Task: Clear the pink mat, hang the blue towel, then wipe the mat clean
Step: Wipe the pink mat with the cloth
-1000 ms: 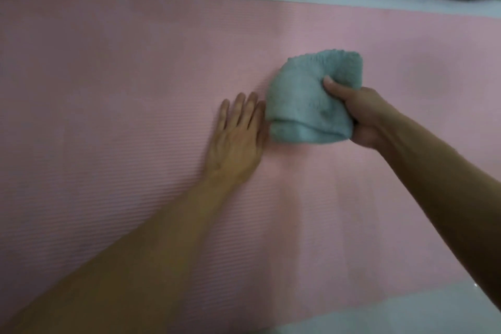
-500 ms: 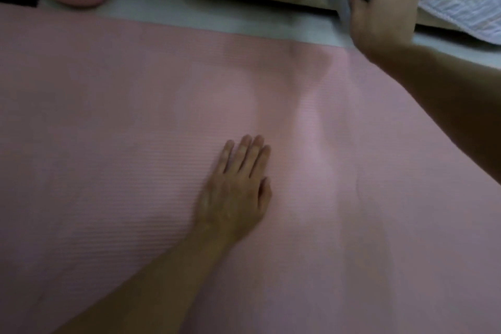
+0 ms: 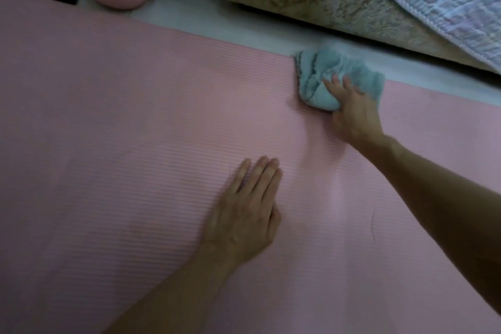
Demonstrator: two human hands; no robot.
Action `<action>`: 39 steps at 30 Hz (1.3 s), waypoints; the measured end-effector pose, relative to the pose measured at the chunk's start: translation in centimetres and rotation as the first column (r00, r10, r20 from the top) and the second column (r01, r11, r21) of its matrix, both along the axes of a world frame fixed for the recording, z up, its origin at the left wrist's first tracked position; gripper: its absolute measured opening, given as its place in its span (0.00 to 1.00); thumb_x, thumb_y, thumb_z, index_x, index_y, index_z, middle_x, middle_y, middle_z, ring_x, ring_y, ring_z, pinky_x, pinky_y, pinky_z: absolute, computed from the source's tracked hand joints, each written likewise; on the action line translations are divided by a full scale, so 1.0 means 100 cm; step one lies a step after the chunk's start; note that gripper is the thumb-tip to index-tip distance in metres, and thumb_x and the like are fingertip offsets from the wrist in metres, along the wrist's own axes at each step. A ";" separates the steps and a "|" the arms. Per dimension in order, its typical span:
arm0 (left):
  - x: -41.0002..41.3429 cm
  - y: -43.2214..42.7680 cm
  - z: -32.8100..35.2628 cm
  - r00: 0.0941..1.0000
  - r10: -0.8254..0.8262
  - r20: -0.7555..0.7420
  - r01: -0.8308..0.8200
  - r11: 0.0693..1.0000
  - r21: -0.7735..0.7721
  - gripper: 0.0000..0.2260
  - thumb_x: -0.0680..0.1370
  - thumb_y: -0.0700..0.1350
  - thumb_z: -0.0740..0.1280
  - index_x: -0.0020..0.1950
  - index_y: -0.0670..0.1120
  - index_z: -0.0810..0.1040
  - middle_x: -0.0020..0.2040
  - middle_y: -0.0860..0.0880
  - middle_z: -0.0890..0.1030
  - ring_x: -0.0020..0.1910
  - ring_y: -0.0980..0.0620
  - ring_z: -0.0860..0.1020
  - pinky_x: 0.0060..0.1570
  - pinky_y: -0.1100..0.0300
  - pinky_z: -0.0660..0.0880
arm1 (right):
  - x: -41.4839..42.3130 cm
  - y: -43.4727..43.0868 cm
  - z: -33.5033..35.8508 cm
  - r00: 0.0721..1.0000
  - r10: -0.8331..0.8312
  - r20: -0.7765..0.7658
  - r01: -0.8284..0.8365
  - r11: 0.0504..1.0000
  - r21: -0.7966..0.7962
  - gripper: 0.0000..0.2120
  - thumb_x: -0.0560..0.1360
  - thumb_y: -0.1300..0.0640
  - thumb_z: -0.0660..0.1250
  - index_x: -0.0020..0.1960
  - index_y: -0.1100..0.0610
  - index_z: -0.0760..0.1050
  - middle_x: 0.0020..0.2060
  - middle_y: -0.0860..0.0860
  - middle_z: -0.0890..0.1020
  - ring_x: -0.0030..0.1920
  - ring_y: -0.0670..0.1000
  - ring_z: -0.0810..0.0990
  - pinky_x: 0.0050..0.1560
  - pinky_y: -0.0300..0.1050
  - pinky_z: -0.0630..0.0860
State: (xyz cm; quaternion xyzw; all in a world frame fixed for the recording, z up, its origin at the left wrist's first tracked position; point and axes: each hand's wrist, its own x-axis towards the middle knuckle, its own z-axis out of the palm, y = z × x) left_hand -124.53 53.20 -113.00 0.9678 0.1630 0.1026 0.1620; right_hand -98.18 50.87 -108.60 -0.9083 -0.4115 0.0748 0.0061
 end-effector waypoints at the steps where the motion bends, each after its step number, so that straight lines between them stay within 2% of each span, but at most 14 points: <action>1: 0.000 0.000 0.001 1.000 0.000 0.001 0.000 1.000 0.002 0.24 0.76 0.45 0.58 0.71 0.37 0.71 0.72 0.42 0.70 0.73 0.44 0.67 0.71 0.44 0.64 | -0.006 -0.008 -0.002 1.000 0.006 -0.001 -0.006 1.000 0.009 0.31 0.75 0.69 0.57 0.76 0.53 0.62 0.76 0.56 0.62 0.73 0.62 0.63 0.71 0.52 0.61; 5: 0.000 0.000 0.001 1.000 0.007 -0.002 -0.007 1.000 0.006 0.23 0.77 0.44 0.58 0.71 0.38 0.71 0.72 0.42 0.70 0.74 0.45 0.66 0.71 0.44 0.64 | -0.032 -0.036 -0.007 0.998 -0.013 -0.062 0.019 0.996 0.089 0.33 0.71 0.70 0.57 0.75 0.52 0.66 0.75 0.55 0.64 0.76 0.58 0.60 0.73 0.50 0.59; 9: 0.000 -0.001 0.001 1.000 0.004 0.016 -0.004 1.000 0.006 0.23 0.77 0.43 0.57 0.70 0.37 0.71 0.72 0.42 0.71 0.73 0.44 0.67 0.71 0.44 0.64 | -0.076 -0.070 -0.013 0.992 -0.031 -0.125 0.057 0.977 0.206 0.35 0.64 0.63 0.54 0.72 0.56 0.70 0.72 0.57 0.69 0.75 0.60 0.62 0.75 0.51 0.56; 12: 0.000 -0.002 0.002 1.000 0.006 0.028 -0.007 1.000 0.023 0.23 0.77 0.43 0.57 0.70 0.36 0.72 0.70 0.41 0.73 0.72 0.44 0.69 0.71 0.44 0.64 | -0.121 -0.104 -0.019 0.987 -0.028 -0.161 0.066 0.970 0.235 0.35 0.64 0.61 0.54 0.72 0.57 0.70 0.71 0.56 0.70 0.75 0.59 0.62 0.76 0.54 0.56; 17: 0.000 -0.001 0.002 1.000 -0.013 0.011 0.013 0.998 0.055 0.21 0.79 0.43 0.56 0.68 0.35 0.73 0.70 0.40 0.73 0.71 0.42 0.69 0.71 0.43 0.64 | -0.189 -0.156 -0.017 0.976 -0.048 -0.211 0.107 0.954 0.279 0.36 0.63 0.60 0.53 0.72 0.56 0.70 0.73 0.53 0.69 0.76 0.56 0.61 0.76 0.54 0.53; 20: -0.002 -0.002 0.001 1.000 -0.024 0.003 0.024 0.997 0.071 0.21 0.79 0.43 0.54 0.69 0.35 0.72 0.70 0.39 0.73 0.71 0.42 0.69 0.71 0.43 0.63 | -0.219 -0.173 -0.018 0.969 -0.075 -0.235 0.142 0.948 0.284 0.35 0.64 0.61 0.54 0.73 0.55 0.69 0.73 0.51 0.68 0.76 0.53 0.60 0.77 0.52 0.52; 25: -0.004 -0.003 0.001 0.998 -0.039 -0.043 0.042 0.996 0.074 0.21 0.79 0.40 0.55 0.71 0.33 0.69 0.70 0.37 0.71 0.71 0.39 0.68 0.73 0.43 0.61 | -0.219 -0.170 -0.020 0.972 -0.104 -0.209 0.158 0.953 0.258 0.34 0.66 0.61 0.53 0.72 0.53 0.69 0.72 0.50 0.68 0.76 0.53 0.61 0.76 0.50 0.53; 28: -0.008 -0.017 0.007 0.998 0.021 -0.057 -0.017 0.997 0.074 0.21 0.77 0.37 0.58 0.69 0.31 0.70 0.67 0.34 0.72 0.68 0.36 0.70 0.71 0.42 0.63 | -0.220 -0.170 -0.018 0.975 -0.106 -0.195 0.154 0.956 0.251 0.33 0.67 0.61 0.53 0.72 0.54 0.70 0.72 0.50 0.68 0.75 0.53 0.61 0.76 0.48 0.52; 32: -0.052 -0.063 0.013 0.995 0.042 -0.089 -0.044 0.999 -0.011 0.20 0.77 0.37 0.56 0.68 0.33 0.71 0.66 0.36 0.73 0.67 0.38 0.70 0.72 0.42 0.61 | -0.221 -0.168 -0.016 0.969 -0.122 -0.214 0.170 0.960 0.221 0.33 0.66 0.65 0.59 0.72 0.54 0.70 0.72 0.52 0.69 0.76 0.53 0.60 0.76 0.50 0.53; 35: -0.089 -0.084 0.007 0.997 -0.030 -0.071 0.027 0.999 -0.033 0.19 0.79 0.36 0.58 0.69 0.31 0.70 0.68 0.34 0.71 0.69 0.36 0.69 0.72 0.41 0.61 | -0.225 -0.171 -0.010 0.953 -0.137 -0.269 0.190 0.965 0.179 0.35 0.66 0.67 0.61 0.74 0.54 0.67 0.74 0.51 0.65 0.77 0.50 0.55 0.77 0.47 0.48; 37: -0.097 -0.082 0.002 0.995 -0.063 -0.074 0.061 0.998 -0.027 0.19 0.79 0.36 0.60 0.68 0.31 0.70 0.68 0.33 0.72 0.69 0.36 0.69 0.72 0.41 0.61 | -0.236 -0.180 -0.006 0.947 -0.128 -0.295 0.183 0.969 0.165 0.35 0.67 0.67 0.59 0.74 0.53 0.67 0.74 0.50 0.65 0.77 0.50 0.55 0.77 0.45 0.46; 39: -0.095 -0.079 0.004 0.995 -0.065 -0.075 0.062 0.997 -0.042 0.18 0.77 0.35 0.61 0.66 0.31 0.72 0.66 0.33 0.73 0.68 0.35 0.69 0.72 0.41 0.61 | -0.255 -0.196 -0.001 0.940 -0.115 -0.322 0.175 0.971 0.165 0.33 0.68 0.64 0.54 0.73 0.53 0.68 0.74 0.51 0.66 0.77 0.52 0.56 0.78 0.46 0.48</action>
